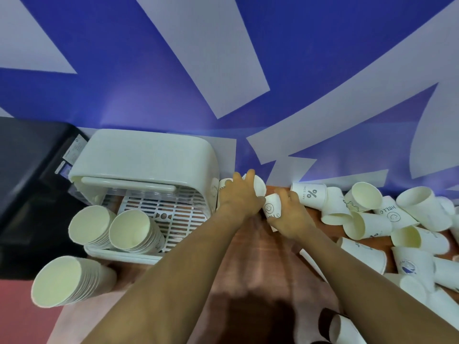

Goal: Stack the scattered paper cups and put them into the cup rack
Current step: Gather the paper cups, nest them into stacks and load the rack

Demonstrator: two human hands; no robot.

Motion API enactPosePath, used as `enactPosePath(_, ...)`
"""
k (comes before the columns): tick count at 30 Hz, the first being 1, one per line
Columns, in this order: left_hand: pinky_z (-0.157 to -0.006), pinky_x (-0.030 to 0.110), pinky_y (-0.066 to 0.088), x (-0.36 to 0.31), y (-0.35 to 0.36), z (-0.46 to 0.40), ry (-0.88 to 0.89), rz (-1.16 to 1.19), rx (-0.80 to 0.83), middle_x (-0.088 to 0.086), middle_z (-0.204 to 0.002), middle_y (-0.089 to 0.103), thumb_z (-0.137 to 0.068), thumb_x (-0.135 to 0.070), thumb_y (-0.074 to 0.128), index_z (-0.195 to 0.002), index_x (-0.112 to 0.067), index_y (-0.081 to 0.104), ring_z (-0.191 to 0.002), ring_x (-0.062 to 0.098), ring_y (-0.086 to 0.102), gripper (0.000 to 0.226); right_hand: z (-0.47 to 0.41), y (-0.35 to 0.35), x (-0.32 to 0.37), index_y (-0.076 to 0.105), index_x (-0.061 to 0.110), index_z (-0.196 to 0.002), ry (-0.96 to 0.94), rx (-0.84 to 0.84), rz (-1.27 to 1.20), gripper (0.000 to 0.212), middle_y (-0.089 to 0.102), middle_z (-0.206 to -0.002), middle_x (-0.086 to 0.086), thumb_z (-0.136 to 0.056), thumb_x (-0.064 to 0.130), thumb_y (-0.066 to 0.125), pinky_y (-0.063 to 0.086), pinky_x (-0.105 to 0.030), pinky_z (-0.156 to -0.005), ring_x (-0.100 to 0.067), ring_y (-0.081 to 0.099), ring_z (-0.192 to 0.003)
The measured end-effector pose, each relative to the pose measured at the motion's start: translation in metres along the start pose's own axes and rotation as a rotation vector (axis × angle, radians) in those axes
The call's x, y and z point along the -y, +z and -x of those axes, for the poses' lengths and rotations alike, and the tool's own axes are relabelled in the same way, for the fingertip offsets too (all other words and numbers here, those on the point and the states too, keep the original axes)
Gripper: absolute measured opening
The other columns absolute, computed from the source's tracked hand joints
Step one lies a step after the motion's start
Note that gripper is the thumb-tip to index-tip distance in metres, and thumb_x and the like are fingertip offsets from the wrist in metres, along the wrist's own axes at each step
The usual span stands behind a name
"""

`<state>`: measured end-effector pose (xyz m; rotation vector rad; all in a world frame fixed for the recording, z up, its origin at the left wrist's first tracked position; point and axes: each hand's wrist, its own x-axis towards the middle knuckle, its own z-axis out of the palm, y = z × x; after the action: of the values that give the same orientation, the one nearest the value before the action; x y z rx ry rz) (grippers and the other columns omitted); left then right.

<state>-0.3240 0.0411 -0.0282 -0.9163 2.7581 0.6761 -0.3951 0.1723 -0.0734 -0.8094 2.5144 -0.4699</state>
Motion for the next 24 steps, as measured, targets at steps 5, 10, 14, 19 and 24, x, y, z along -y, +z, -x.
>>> enactPosePath(5, -0.087, 0.042, 0.046, -0.002, -0.013, 0.031, 0.075, 0.097, -0.035, 0.012, -0.129, 0.041, -0.083, -0.035, 0.065, -0.134, -0.017, 0.029, -0.113, 0.035, 0.051, 0.065, 0.029, -0.016, 0.004, 0.032, 0.014, -0.125, 0.003, -0.061, 0.001, 0.066, 0.036, -0.130, -0.009, -0.076, 0.032, 0.072, 0.045, -0.033, -0.079, -0.028, 0.054, -0.103)
enactPosePath(10, -0.088, 0.041, 0.050, 0.003, -0.013, 0.076, 0.111, 0.193, -0.054, 0.006, -0.122, 0.044, -0.079, -0.035, 0.069, -0.122, -0.017, 0.035, -0.108, 0.028, 0.052, 0.058, 0.061, -0.027, 0.012, 0.040, 0.005, -0.119, 0.015, -0.144, -0.063, 0.054, 0.039, -0.126, -0.011, -0.079, 0.025, 0.069, 0.035, -0.027, -0.083, -0.026, 0.047, -0.108)
enactPosePath(14, -0.093, 0.034, 0.045, 0.021, -0.005, 0.117, 0.145, 0.237, -0.060, 0.001, -0.127, 0.045, -0.080, -0.042, 0.070, -0.125, -0.016, 0.040, -0.114, 0.021, 0.049, 0.060, 0.093, -0.030, 0.014, 0.048, 0.007, -0.111, 0.012, -0.121, -0.083, 0.035, 0.043, -0.123, -0.009, -0.085, 0.025, 0.061, 0.037, -0.029, -0.089, -0.025, 0.047, -0.110)
enactPosePath(19, -0.095, 0.033, 0.044, 0.052, -0.014, 0.159, 0.147, 0.313, -0.044, 0.000, -0.123, 0.049, -0.083, -0.048, 0.065, -0.120, -0.016, 0.051, -0.110, 0.017, 0.050, 0.051, 0.131, -0.034, 0.022, 0.053, 0.015, -0.105, -0.029, -0.124, 0.056, 0.021, 0.045, -0.126, -0.003, -0.088, 0.027, 0.054, 0.040, -0.029, -0.082, -0.022, 0.052, -0.107)
enactPosePath(24, -0.094, 0.033, 0.045, 0.083, -0.040, 0.184, 0.137, 0.375, -0.107, -0.001, -0.112, 0.052, -0.080, -0.046, 0.067, -0.116, -0.016, 0.058, -0.105, 0.016, 0.053, 0.048, 0.154, -0.039, 0.050, 0.060, 0.020, -0.099, -0.109, -0.159, 0.082, 0.020, 0.052, -0.117, 0.005, -0.085, 0.034, 0.060, 0.045, -0.029, -0.077, -0.014, 0.054, -0.097)
